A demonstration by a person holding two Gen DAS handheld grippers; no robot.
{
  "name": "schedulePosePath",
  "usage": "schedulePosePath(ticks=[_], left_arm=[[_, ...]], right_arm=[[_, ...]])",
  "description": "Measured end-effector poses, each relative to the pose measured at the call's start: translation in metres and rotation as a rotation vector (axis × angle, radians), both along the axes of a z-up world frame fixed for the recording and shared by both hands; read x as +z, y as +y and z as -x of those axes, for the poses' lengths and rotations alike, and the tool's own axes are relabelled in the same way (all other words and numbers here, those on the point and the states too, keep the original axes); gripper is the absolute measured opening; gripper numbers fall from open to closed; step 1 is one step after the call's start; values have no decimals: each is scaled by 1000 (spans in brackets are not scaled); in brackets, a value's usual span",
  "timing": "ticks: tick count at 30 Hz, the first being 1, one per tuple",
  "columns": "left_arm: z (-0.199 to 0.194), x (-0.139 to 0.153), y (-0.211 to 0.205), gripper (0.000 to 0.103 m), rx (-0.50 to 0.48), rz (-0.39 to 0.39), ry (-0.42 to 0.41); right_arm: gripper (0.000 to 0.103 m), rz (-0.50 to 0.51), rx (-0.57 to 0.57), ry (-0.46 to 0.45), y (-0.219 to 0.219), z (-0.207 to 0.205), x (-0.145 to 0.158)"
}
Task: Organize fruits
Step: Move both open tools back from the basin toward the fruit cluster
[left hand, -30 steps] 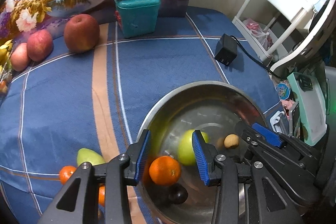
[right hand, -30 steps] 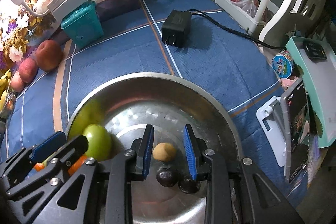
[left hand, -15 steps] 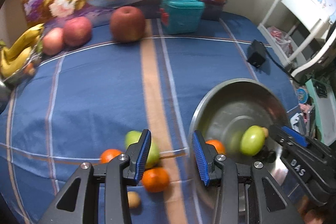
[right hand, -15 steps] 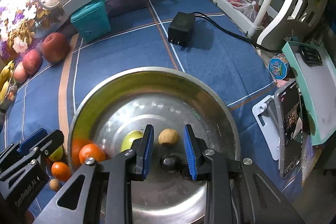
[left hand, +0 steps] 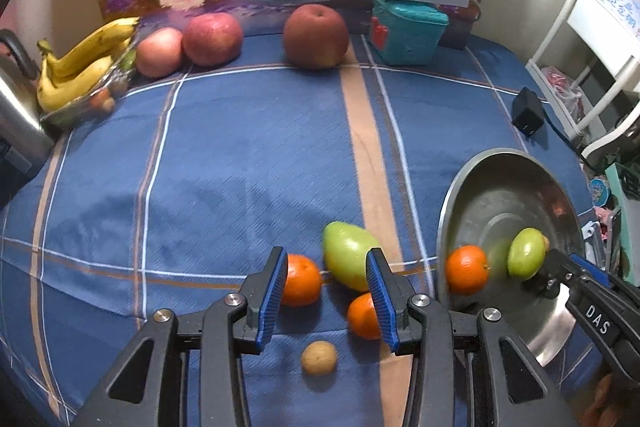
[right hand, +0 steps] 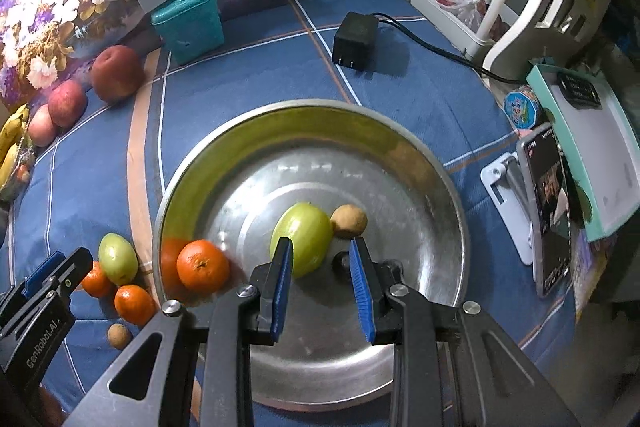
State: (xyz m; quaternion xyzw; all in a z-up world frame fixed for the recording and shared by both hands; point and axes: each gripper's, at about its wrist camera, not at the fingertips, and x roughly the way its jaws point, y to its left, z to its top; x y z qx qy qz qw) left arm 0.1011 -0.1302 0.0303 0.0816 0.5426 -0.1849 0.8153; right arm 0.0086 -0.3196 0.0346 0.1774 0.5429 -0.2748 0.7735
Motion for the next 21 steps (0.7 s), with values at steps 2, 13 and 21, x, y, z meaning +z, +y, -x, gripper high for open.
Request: schedulePosePath(ticks=[2,13,21], left_arm=[[-1,-2,2,44,2,-7,2],[-4,-10,8,77,28,-28,6],[-8,-14,14,99,49,-87,-20]], right_arm=[[30,8,16,0,5,-2,0],[30,32,45,26,20,-10,-5],[71,37,61,30,20,-12,-8]])
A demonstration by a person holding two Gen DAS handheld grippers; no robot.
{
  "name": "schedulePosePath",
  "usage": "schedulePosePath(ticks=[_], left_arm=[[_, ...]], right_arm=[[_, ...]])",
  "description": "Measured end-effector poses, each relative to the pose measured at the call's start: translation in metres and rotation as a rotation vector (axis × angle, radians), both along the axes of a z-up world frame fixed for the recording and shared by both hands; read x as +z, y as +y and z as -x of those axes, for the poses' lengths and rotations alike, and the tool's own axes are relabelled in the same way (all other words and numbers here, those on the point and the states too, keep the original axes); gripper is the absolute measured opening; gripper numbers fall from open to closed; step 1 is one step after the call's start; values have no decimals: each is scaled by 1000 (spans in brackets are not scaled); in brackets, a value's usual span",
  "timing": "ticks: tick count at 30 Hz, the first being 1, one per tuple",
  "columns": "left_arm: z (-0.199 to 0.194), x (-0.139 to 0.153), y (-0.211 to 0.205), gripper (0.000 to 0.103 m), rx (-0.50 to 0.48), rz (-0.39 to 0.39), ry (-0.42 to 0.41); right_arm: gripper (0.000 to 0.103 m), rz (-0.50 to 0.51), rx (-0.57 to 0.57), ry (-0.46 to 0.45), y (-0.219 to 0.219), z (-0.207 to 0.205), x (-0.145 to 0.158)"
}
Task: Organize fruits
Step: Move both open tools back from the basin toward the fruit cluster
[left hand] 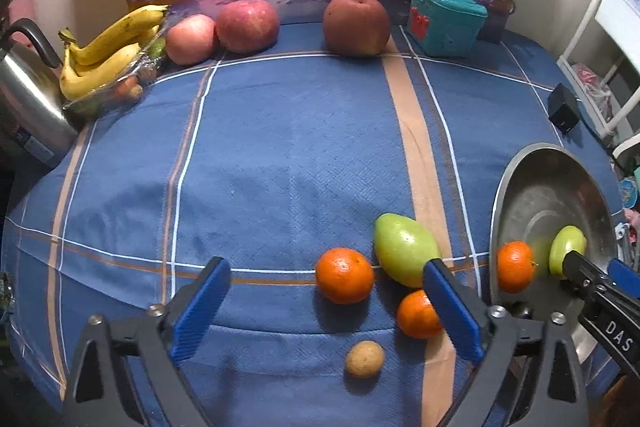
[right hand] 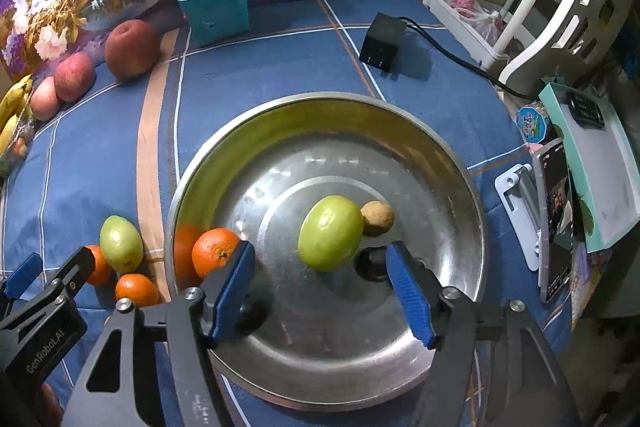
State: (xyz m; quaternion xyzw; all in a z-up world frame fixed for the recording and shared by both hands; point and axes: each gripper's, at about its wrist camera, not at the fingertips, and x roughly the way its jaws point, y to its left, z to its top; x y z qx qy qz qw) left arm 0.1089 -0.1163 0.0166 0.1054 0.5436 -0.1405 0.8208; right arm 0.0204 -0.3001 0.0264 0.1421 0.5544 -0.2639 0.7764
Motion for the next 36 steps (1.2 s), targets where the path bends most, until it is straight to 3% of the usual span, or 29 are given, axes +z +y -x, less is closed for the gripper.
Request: schedulePosePath(ticks=[16,25,29,36], left_arm=[[0,3,-1,103,-6,-46,-64],[6,16,-6,103,-5,-36,-120],[9,20,-5,103,32,-92,-176],[7,16,5,103,64,-132,-143]], right_arm=[[97,-17,-39,-28,-14,9,-4],[97,-39,-28,-86,-10,6,1],[97,-37,-18,-122,-1,5,3],[97,-7,-53,-168,5,7,11]])
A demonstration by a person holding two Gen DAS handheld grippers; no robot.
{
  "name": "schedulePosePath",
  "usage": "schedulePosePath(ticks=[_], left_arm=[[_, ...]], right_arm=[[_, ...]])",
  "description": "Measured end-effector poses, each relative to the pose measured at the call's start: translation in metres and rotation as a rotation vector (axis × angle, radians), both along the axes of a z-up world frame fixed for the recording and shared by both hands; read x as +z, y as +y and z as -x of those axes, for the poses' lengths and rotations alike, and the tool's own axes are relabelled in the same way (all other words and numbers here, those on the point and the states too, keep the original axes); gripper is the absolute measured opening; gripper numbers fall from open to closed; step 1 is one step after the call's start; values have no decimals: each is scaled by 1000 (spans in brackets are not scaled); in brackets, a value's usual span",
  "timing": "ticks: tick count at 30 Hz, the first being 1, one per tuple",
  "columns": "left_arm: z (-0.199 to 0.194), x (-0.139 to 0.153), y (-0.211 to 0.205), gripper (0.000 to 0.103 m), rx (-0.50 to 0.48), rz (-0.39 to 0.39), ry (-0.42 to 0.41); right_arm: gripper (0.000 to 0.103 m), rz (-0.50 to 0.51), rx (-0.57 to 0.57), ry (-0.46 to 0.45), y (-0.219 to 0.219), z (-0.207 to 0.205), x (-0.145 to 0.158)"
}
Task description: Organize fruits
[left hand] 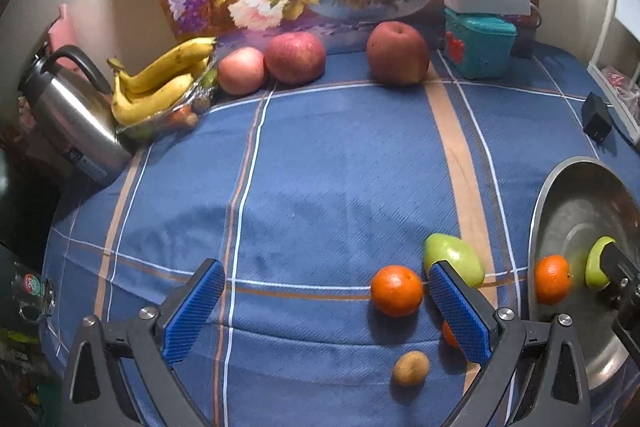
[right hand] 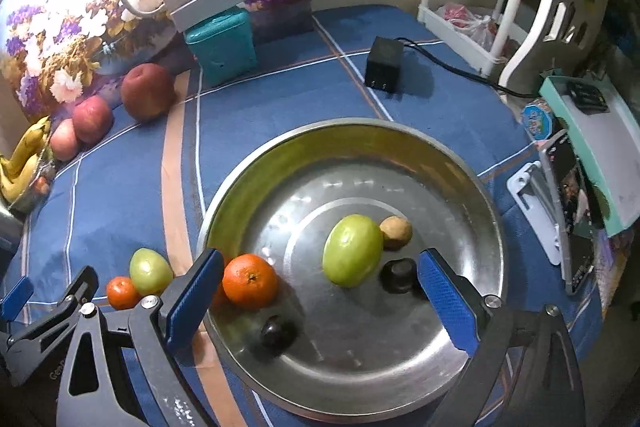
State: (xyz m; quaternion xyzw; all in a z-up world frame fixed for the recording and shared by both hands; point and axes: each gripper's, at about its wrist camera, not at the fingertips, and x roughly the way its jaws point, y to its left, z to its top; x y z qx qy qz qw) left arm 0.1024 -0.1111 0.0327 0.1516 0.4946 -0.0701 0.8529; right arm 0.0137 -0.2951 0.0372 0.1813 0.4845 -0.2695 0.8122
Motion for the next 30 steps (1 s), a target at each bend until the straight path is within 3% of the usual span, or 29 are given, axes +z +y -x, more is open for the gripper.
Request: schedulePosePath(ticks=[4,9,23,30], left_arm=[[0,3,7,103,9,19,7],[-2,8,19,103,32,51,17],[-12,8,69,103,106,131,69],[-17,5,94,103,170,226,107]], right_arm=[[97,39,-17,-10,7,2,3],[97,7,-6,-21,14,4,2],[97,-68,162,-49,57,-12,-3],[97,-71,226,-38,78,-21,-2]])
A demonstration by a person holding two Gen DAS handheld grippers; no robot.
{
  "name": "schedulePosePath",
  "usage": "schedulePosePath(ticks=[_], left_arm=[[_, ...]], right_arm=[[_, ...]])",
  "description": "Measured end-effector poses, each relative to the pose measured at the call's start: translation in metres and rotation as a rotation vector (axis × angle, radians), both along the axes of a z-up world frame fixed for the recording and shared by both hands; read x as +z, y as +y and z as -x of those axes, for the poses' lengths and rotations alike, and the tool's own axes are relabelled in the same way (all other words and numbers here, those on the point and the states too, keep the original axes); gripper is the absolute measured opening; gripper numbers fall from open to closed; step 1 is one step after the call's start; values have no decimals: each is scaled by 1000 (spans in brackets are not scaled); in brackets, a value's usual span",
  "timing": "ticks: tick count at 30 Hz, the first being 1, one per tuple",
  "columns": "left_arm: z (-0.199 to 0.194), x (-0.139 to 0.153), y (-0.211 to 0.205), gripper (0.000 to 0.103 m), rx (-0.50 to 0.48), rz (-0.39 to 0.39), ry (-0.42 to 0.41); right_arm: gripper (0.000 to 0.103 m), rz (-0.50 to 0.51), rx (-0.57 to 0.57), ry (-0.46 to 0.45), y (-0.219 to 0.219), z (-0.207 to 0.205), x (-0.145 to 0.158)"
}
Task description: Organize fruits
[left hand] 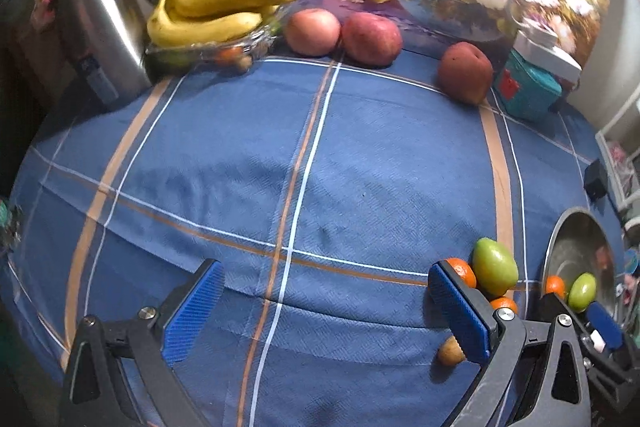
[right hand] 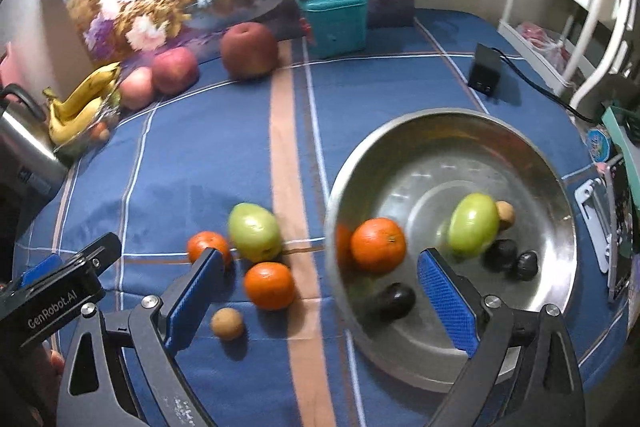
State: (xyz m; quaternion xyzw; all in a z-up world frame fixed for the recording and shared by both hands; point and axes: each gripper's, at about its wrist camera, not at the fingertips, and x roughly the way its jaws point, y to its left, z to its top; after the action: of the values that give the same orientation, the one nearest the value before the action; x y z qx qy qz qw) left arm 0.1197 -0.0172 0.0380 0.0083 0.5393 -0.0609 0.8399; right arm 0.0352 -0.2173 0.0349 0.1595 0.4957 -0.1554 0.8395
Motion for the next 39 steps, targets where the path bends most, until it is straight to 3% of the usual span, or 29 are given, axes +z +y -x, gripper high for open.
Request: schedulePosePath(ticks=[11,15,20,27,33,39], left_arm=[[-2,-14,-4,103,-31,50,71],[-3,-21,-2,102,-21,91,100],[-3,-23,-6,101,-34,100,97],[-7,-26,-12,98,-59,197,119],[-7,-33,-30,89,-110,196,134],[-8,-39,-41,88,-134,195,150]], right_arm=[[95,-32,63,11,13,-10,-4],[83,-54,75,17,14,-12,-7],[81,-76,75,23,11,-13,-11],[68,-106,77,26,8,-13,-16],[59,-127,103,53,13,-18,-25],[56,-132,109,74,14,-17,-31]])
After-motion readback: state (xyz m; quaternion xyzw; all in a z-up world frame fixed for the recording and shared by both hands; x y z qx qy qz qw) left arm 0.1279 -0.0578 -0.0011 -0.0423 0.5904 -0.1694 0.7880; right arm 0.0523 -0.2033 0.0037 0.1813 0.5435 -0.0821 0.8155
